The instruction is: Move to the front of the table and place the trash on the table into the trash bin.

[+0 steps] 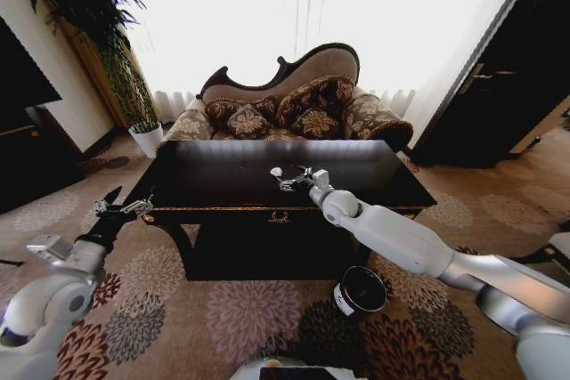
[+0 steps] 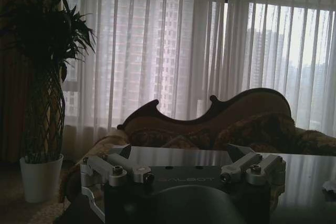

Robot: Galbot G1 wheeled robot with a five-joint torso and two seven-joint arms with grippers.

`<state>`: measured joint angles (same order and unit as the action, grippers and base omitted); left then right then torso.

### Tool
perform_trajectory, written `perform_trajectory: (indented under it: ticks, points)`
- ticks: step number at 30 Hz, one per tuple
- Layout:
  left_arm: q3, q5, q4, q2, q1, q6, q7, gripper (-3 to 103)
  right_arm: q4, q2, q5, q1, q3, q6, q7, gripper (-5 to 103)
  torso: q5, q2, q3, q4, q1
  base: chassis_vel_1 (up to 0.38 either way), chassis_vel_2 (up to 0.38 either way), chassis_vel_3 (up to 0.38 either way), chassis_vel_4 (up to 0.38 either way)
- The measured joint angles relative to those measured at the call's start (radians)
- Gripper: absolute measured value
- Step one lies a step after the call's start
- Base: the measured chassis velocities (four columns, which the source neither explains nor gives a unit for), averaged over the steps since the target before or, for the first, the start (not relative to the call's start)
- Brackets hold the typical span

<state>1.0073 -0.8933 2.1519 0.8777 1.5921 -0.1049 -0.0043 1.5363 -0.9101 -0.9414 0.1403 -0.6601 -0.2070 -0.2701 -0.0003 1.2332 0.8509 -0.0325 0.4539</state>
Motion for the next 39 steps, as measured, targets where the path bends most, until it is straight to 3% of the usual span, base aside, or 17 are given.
perform_trajectory:
  ticks: [23, 25, 28, 30, 33, 37, 39]
  points:
    - [0.000, 0.000, 0.000, 0.000, 0.000, 0.000, 0.000, 100, -0.179, -0.129, 0.055, -0.045, -0.041, 0.019, 0.048, 102, 0.0001, 0.000, 0.000, -0.0001, 0.000, 0.000, 0.000, 0.000, 0.000]
    - [0.000, 0.000, 0.000, 0.000, 0.000, 0.000, 0.000, 100, -0.193, -0.141, 0.064, -0.052, -0.050, 0.025, 0.058, 93, 0.0001, 0.000, 0.000, 0.0001, 0.000, 0.000, 0.000, 0.000, 0.000]
    - [0.000, 0.000, 0.000, 0.000, 0.000, 0.000, 0.000, 100, -0.201, -0.146, 0.070, -0.056, -0.057, 0.029, 0.066, 88, 0.0000, 0.000, 0.000, 0.0001, 0.000, 0.000, 0.000, 0.000, 0.000]
    - [0.000, 0.000, 0.000, 0.000, 0.000, 0.000, 0.000, 100, -0.204, -0.150, 0.071, -0.059, -0.061, 0.030, 0.070, 77, 0.0001, 0.000, 0.000, 0.0001, 0.000, 0.000, 0.000, 0.000, 0.000]
    - [0.000, 0.000, 0.000, 0.000, 0.000, 0.000, 0.000, 100, -0.205, -0.151, 0.071, -0.059, -0.062, 0.031, 0.071, 71, 0.0001, 0.000, 0.000, 0.0001, 0.000, 0.000, 0.000, 0.000, 0.000]
    - [0.000, 0.000, 0.000, 0.000, 0.000, 0.000, 0.000, 100, -0.197, -0.144, 0.067, -0.059, -0.063, 0.030, 0.071, 50, 0.0001, 0.000, 0.000, 0.0002, 0.000, 0.000, 0.000, 0.000, 0.000]
    - [0.000, 0.000, 0.000, 0.000, 0.000, 0.000, 0.000, 100, -0.194, -0.141, 0.066, -0.059, -0.063, 0.030, 0.070, 50, 0.0001, 0.000, 0.000, 0.0002, 0.000, 0.000, 0.000, 0.000, 0.000]
